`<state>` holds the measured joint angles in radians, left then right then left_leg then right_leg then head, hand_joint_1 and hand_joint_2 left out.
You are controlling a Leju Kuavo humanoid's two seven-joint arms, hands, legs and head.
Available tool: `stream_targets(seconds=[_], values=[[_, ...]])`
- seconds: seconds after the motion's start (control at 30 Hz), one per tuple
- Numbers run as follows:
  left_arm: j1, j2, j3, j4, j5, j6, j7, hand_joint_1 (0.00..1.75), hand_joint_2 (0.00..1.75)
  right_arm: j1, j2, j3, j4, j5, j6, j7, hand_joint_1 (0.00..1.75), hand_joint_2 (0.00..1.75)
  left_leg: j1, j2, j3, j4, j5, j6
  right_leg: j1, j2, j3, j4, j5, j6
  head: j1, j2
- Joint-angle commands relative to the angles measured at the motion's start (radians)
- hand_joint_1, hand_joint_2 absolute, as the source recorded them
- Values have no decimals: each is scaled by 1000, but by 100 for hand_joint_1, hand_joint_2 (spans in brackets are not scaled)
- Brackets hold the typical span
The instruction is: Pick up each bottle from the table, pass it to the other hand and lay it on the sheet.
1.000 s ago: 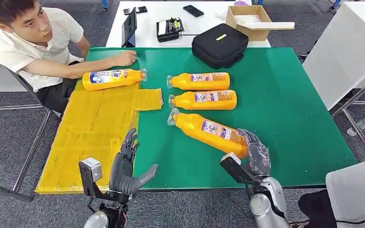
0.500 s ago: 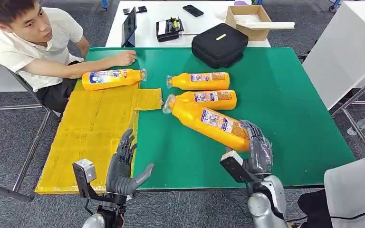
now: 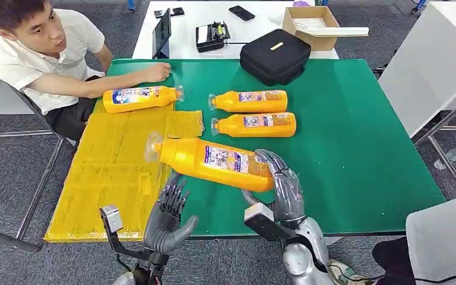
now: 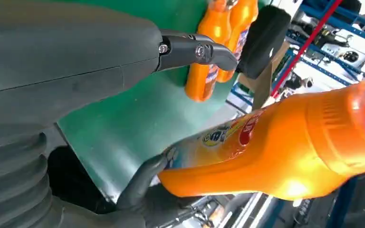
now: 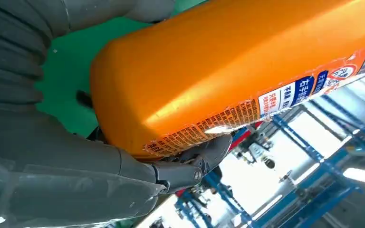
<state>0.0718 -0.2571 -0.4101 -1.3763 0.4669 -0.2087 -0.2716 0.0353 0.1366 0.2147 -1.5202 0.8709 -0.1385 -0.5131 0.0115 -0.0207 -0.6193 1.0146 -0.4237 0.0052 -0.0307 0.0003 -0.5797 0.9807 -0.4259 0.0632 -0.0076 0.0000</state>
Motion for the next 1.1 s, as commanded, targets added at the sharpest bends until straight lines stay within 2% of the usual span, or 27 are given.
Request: stream_targets(seconds=[0.03,0.5,0.57,0.77,1.1], values=[[-39,0,-30,87,49,-18,-15,0,175,-62,-29,98,106,-31,32,-21,175,175,0,3,3,-1,-1,0,1,1,3,-1,0,-3,0,0],[-51,-10,-27,69,67,-45,-31,0,175,-62,-30,135,131,-52,45,-39,175,175,0,2,3,0,-1,0,1,1,3,-1,0,-3,0,0],[-76,-36,-9,46,59,-40,-26,0,175,-79,-30,153,146,-63,63,-35,175,175,0,1,1,0,0,0,1,0,1,-1,0,-2,0,0],[-95,-61,16,41,64,-34,-34,0,175,-91,-27,194,181,-98,78,-56,175,175,1,2,2,0,-1,0,2,0,2,-1,0,-3,0,0],[-132,-75,34,66,194,-70,-68,0,175,-112,-18,230,264,-161,110,-77,175,175,1,1,2,0,-1,0,2,0,3,-1,0,-3,0,0]])
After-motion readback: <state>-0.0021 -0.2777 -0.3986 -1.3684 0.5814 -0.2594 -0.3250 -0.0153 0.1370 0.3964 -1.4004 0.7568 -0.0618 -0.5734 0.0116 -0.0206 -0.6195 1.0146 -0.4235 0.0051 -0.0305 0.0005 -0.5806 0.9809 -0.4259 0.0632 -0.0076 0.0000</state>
